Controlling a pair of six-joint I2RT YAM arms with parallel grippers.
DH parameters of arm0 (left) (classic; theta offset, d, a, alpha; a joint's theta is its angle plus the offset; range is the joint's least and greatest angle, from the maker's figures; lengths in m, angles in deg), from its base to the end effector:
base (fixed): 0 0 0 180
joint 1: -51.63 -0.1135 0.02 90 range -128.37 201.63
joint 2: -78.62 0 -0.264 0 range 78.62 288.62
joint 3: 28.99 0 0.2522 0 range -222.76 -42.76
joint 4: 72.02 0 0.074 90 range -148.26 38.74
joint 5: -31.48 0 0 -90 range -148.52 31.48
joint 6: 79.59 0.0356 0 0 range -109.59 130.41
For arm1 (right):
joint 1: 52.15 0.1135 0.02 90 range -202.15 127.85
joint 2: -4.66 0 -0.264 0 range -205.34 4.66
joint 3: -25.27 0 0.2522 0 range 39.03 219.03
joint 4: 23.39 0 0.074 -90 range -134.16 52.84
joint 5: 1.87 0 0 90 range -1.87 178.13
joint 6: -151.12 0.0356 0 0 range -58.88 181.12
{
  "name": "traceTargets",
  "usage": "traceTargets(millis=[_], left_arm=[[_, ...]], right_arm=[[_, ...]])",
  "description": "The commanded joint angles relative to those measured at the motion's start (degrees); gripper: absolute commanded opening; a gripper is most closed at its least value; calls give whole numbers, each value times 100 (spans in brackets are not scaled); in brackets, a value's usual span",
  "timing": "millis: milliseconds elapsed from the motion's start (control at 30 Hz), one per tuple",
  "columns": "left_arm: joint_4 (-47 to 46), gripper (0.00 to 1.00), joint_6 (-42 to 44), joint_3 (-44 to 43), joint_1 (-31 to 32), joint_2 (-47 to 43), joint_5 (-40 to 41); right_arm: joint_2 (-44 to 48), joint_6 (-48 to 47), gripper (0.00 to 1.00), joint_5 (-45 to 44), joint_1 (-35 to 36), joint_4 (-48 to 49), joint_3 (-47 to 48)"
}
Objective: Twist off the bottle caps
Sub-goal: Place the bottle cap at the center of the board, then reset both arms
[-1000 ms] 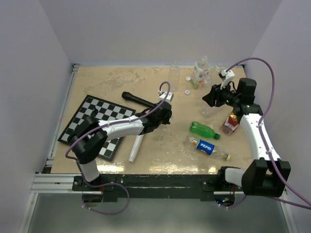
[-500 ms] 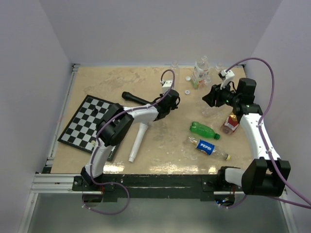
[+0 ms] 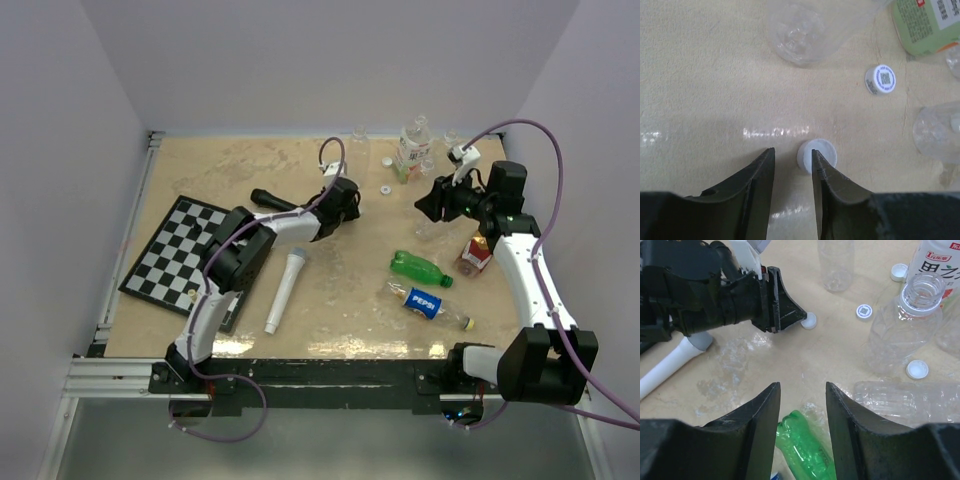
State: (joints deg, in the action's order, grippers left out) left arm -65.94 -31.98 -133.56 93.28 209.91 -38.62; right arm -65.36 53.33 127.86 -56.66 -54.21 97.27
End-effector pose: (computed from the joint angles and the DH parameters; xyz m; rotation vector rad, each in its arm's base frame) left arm 0.3890 -0.3298 0.1402 -0.2181 2.1351 -0.5013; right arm 0.2716 0.0014 0.3214 -0.4725 1.9394 0.5777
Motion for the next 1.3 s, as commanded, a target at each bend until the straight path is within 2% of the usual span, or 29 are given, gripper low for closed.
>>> traceTargets(millis=[0, 167, 267, 400, 500, 533, 567, 600, 700, 800, 933, 1067, 1267], left_arm=[[-611, 42, 468, 676, 19, -1208, -696], [-1242, 53, 1293, 2011, 10, -2710, -1505], [-1552, 69, 1706, 2838, 10, -3782, -1612], [-1000, 100, 2120, 3182, -42, -4768, -1717], [-271, 100, 2401, 3113, -200, -5199, -2445], [-51, 100, 2541, 3095, -210, -5331, -2612], [203, 100, 2708, 3121, -201, -5506, -2666], [371, 100, 2866, 3191, -210, -5665, -2684], [1038, 100, 3376, 3472, -210, -6445, -2317], [1339, 100, 3737, 3894, -210, -7185, -1755], [1471, 100, 4168, 4552, -210, -8195, -1218], [1409, 100, 4397, 5046, -210, -8891, -927], [1427, 100, 4345, 5152, -201, -9226, -1023]], right_arm=[[111, -844, 46, 491, 3, -385, 100], [199, -2917, 49, 1203, 3, -1492, 276], [252, -3919, 52, 1590, 3, -2114, 311], [445, -5054, 60, 1802, 3, -2565, 241], [612, -5522, 66, 1793, 12, -2645, 118], [656, -5479, 71, 1776, 3, -2584, 92], [717, -5139, 82, 1706, 3, -2400, 100], [735, -4596, 98, 1618, 3, -2190, 135], [849, -2978, 98, 813, 3, -1547, 389], [1042, -1949, 98, -260, 3, -1179, 688], [1640, -762, 98, -1219, -15, -493, 680], [1895, -241, 98, -2089, -32, -420, 890], [2159, -706, 98, -1820, -111, -904, 1076]])
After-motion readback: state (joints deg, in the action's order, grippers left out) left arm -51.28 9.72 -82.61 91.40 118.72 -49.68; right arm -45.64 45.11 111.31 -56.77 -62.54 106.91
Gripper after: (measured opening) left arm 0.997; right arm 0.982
